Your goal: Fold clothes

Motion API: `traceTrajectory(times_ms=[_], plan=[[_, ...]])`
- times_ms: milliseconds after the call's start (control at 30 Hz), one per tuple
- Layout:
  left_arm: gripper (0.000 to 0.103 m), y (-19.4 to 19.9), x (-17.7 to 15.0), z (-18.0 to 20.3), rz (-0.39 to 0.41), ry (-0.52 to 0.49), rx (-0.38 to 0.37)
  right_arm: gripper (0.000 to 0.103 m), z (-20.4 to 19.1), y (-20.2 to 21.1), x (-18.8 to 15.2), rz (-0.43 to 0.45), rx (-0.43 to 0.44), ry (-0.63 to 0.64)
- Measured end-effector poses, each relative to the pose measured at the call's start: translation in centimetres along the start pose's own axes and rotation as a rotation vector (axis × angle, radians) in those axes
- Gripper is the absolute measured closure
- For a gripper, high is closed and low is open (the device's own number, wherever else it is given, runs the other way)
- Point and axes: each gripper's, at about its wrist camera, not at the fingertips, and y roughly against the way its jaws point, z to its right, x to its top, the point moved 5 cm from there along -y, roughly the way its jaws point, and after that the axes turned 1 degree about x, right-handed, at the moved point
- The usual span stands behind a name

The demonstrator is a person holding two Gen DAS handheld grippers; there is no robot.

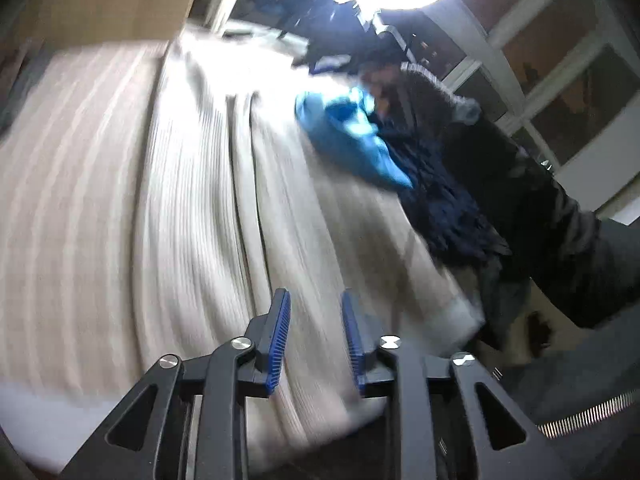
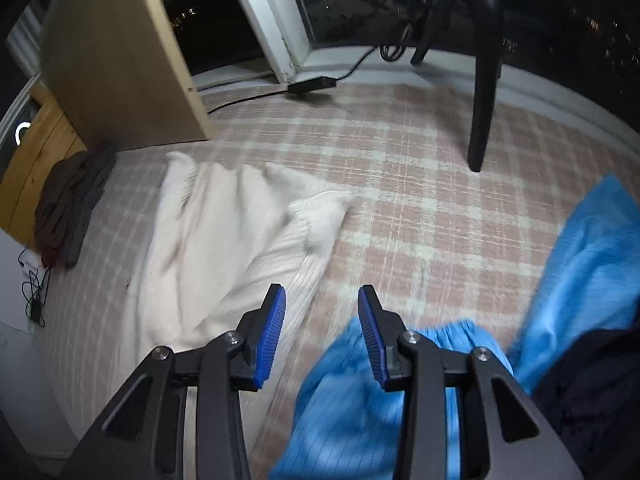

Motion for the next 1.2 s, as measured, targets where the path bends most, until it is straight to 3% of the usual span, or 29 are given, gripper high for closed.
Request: traceTrajectory(times_ms=[200, 333, 433, 500, 567, 667, 733, 800, 967, 1033, 1133, 1200], plan=[[0.073, -7.1, 12.8, -3.7, -0.002, -0.132, 0.137, 0.066, 0.9, -0.1, 1.3, 0.014, 0.018, 0.012], [0.072, -12.3, 17.0, -4.8, -0.047, -0.188, 0.195, 0.066, 2.2, -0.5, 2.0, 0.010, 0.084, -0.043], [0.075, -13.3, 17.2, -5.5, -0.042, -0.182, 0.192, 0.066, 3.0, -1.3, 2.5, 0.006, 0.114, -0.076], [0.089, -13.9, 17.4, -6.0, -0.039, -0.177, 0.190, 0.066, 3.1, -1.8, 2.8, 0.001, 0.124, -0.080], [0.091, -14.5, 17.6, -6.4, -0.036, -0.173, 0.187, 0.066, 3.1, -2.2, 3.1, 0.002, 0.137, -0.082], [0.092, -15.1, 17.8, -7.1, -0.017, -0.152, 0.180, 0.066, 3.0, -1.8, 3.8, 0.023, 0.166, -0.090], [0.092, -13.3, 17.8, -7.4, 0.070, -0.065, 0.162, 0.066, 2.6, -1.2, 4.3, 0.043, 0.188, -0.079], [0.092, -12.5, 17.2, -7.8, 0.109, -0.035, 0.187, 0.063, 1.7, -1.7, 4.5, 0.022, 0.213, -0.053], [0.091, -14.5, 16.6, -7.9, 0.073, -0.029, 0.189, 0.063, -0.3, -4.6, 4.6, -0.054, 0.232, 0.016], [0.088, -14.6, 16.6, -7.9, 0.065, -0.045, 0.201, 0.092, -1.0, -4.9, 4.7, -0.039, 0.257, 0.025], [0.084, -13.7, 16.4, -8.1, 0.045, -0.033, 0.201, 0.092, -2.0, -4.3, 5.4, 0.012, 0.255, 0.066], [0.081, -12.1, 16.1, -8.2, 0.056, -0.014, 0.209, 0.090, -2.7, -5.0, 5.3, -0.018, 0.208, 0.125]])
